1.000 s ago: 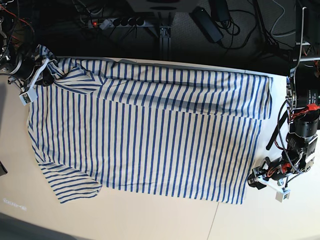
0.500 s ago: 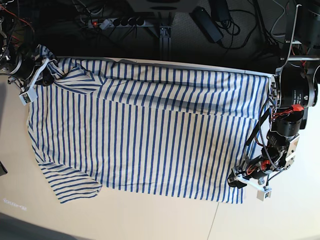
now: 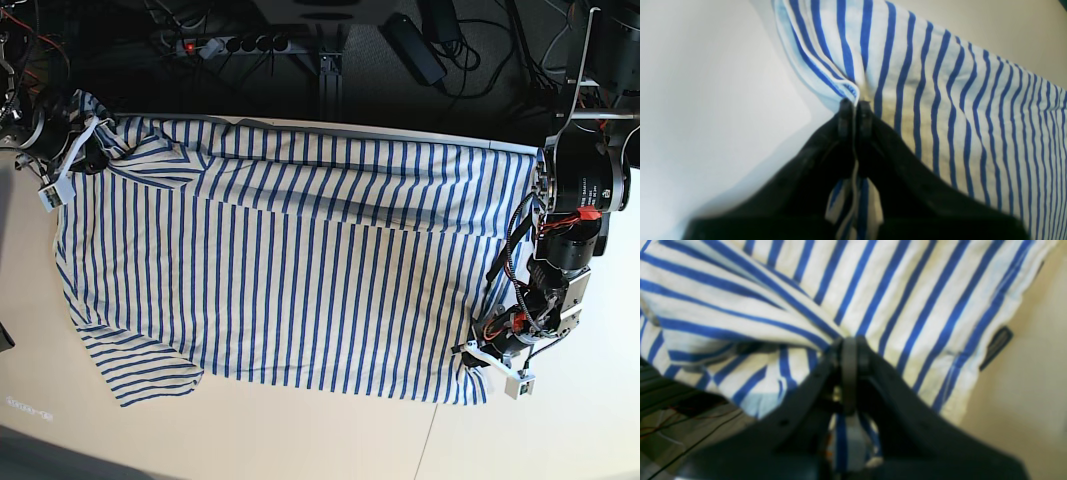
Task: Fold the T-shirt properly
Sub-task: 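Move both grippers to the shirt's hem corners and grasp them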
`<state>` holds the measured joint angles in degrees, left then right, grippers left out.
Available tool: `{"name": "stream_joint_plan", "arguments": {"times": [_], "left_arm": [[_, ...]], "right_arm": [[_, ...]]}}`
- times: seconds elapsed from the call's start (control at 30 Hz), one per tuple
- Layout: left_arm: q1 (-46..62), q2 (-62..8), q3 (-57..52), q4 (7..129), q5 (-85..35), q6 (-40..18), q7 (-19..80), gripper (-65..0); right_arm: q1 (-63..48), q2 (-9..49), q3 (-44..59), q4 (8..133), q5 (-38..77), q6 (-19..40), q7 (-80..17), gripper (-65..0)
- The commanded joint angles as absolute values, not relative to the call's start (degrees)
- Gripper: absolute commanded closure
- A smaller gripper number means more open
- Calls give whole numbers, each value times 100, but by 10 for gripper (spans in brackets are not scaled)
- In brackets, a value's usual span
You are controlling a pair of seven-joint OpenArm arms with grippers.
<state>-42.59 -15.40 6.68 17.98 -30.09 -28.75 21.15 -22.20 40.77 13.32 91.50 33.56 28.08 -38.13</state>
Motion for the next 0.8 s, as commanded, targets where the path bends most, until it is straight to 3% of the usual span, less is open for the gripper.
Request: {"name": "stream_joint_plan", "arguments": {"times": [0.0, 0.3, 0.4, 0.57, 0.7, 0.77], "left_arm": [[-4460, -1573, 657, 1868, -3041, -3142, 2053, 0], [-4458, -1570, 657, 1868, -3039, -3389, 2248, 0], [-4460, -1557, 657, 1868, -3037, -3677, 2298, 0], [-4458, -1527, 657, 1868, -3035, -3675, 2383, 0], [-4458, -1525, 657, 1868, -3039, -3675, 2469, 0], [-4458, -1525, 657, 1868, -3039, -3675, 2556, 0]], "right_arm": [[-2115, 4202, 1481, 9319, 3409, 3151, -3671, 0], [-1120, 4204, 1898, 9618, 3365, 3133, -3662, 0], [-458, 4202, 1900, 9137, 3271, 3133, -3435, 0], [1033, 4154, 1898, 7507, 3236, 3135, -3183, 0], [2263, 4097, 1898, 5725, 3232, 3140, -3013, -277], [2794, 4088, 1898, 4746, 3232, 3135, -2858, -322]]}}
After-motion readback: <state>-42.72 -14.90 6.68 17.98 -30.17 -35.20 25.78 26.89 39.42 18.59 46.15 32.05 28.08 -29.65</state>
